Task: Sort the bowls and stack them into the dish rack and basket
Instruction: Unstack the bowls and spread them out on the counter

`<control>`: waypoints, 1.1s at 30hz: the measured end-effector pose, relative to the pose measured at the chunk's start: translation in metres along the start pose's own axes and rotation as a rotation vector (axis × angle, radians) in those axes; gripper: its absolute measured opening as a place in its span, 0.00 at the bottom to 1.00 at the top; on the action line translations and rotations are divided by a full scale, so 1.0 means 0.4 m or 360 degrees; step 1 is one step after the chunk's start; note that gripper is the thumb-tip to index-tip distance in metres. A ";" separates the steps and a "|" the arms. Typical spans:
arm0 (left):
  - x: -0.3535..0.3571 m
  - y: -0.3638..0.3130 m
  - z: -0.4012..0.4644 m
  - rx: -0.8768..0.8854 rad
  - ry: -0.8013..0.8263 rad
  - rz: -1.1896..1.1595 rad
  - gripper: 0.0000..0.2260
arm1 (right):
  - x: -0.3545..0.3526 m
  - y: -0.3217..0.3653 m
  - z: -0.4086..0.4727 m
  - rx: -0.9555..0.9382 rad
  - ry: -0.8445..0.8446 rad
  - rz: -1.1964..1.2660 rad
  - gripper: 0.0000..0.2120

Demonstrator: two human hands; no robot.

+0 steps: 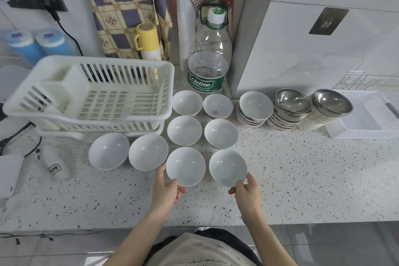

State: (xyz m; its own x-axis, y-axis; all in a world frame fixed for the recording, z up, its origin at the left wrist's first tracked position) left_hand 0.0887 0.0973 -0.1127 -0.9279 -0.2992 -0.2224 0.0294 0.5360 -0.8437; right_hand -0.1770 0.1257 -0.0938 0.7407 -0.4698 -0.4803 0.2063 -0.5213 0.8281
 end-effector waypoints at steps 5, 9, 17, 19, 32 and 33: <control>0.001 0.004 -0.003 -0.0032 0.0016 -0.0020 0.27 | 0.011 -0.003 -0.001 0.0008 0.0020 0.0006 0.18; 0.004 0.015 -0.005 -0.0091 0.0012 -0.0060 0.26 | 0.012 -0.005 -0.002 -0.0003 0.0026 0.0013 0.18; 0.009 0.035 -0.013 -0.0202 -0.0015 -0.0206 0.19 | 0.026 -0.023 -0.011 0.0050 0.0073 0.0029 0.19; 0.010 0.036 -0.015 -0.0199 -0.0021 -0.0219 0.18 | 0.033 -0.027 -0.014 0.0068 0.0110 0.0032 0.19; 0.016 0.052 -0.007 -0.0253 -0.0078 -0.0272 0.17 | 0.050 -0.041 -0.014 0.0207 0.0181 0.0069 0.24; 0.017 0.053 -0.008 -0.0261 -0.0068 -0.0273 0.17 | 0.050 -0.042 -0.015 0.0219 0.0182 0.0077 0.25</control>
State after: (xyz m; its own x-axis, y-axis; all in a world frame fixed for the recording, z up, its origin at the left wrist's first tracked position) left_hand 0.0818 0.1090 -0.1305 -0.8974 -0.4282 -0.1064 -0.1911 0.5946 -0.7810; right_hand -0.1617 0.1293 -0.1155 0.8173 -0.4166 -0.3981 0.0848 -0.5964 0.7982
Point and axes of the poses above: each hand's wrist, its own z-axis towards the middle knuckle, its own x-axis out of the palm, y = z × x, the point moved 10 cm from there along z, towards the middle knuckle, and after that the axes turned 15 degrees about -y, right-handed, at the moved point
